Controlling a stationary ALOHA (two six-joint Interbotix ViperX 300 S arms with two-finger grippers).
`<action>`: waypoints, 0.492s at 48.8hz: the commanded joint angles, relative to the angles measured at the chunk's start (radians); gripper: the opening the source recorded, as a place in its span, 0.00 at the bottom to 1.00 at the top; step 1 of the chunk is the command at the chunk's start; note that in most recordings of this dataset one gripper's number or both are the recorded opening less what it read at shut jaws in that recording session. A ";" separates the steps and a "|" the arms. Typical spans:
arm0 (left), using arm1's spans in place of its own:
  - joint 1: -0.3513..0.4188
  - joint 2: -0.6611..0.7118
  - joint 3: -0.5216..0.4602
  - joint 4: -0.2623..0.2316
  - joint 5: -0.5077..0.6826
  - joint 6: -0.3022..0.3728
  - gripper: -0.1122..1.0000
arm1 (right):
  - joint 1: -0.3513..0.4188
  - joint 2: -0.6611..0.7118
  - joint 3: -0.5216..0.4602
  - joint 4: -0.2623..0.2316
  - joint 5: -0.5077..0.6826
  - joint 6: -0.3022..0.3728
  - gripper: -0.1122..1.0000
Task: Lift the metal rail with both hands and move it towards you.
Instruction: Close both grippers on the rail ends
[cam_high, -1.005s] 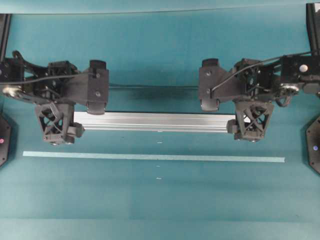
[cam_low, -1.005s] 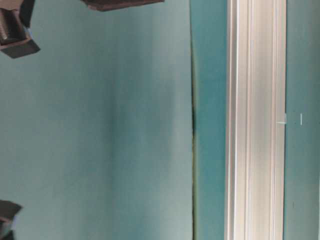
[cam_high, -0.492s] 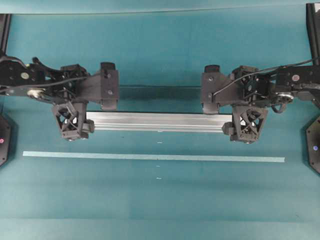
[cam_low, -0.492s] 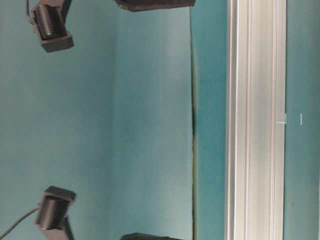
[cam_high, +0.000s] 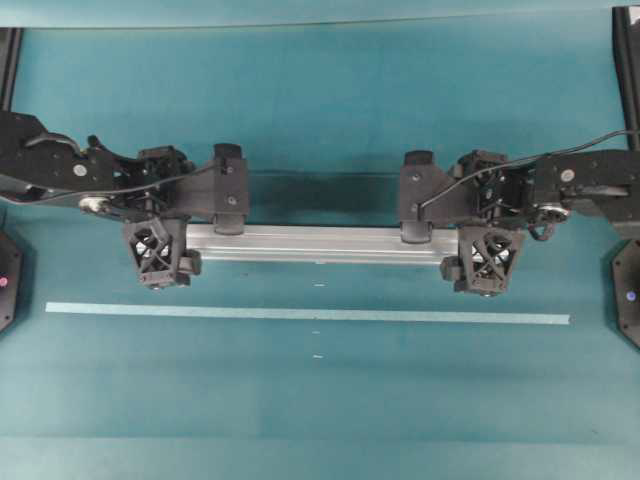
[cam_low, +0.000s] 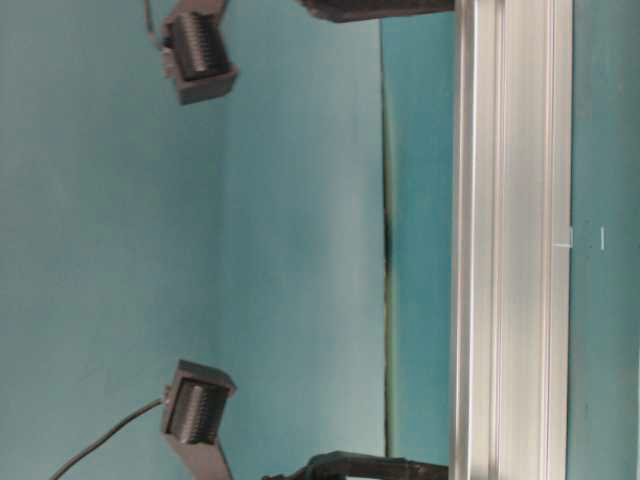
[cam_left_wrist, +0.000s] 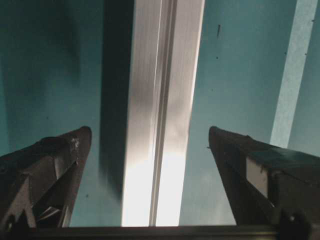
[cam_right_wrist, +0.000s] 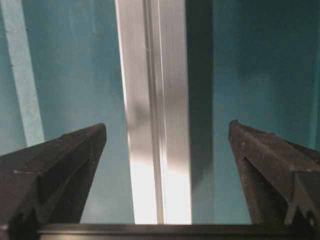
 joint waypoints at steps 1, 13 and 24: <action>0.005 0.018 0.003 0.002 -0.025 0.000 0.99 | 0.002 0.021 0.005 0.003 -0.029 0.000 1.00; 0.005 0.051 0.020 0.002 -0.081 -0.009 0.99 | 0.002 0.077 0.020 0.003 -0.075 -0.002 1.00; 0.006 0.054 0.031 0.002 -0.086 -0.015 0.99 | -0.002 0.087 0.021 0.003 -0.101 0.002 1.00</action>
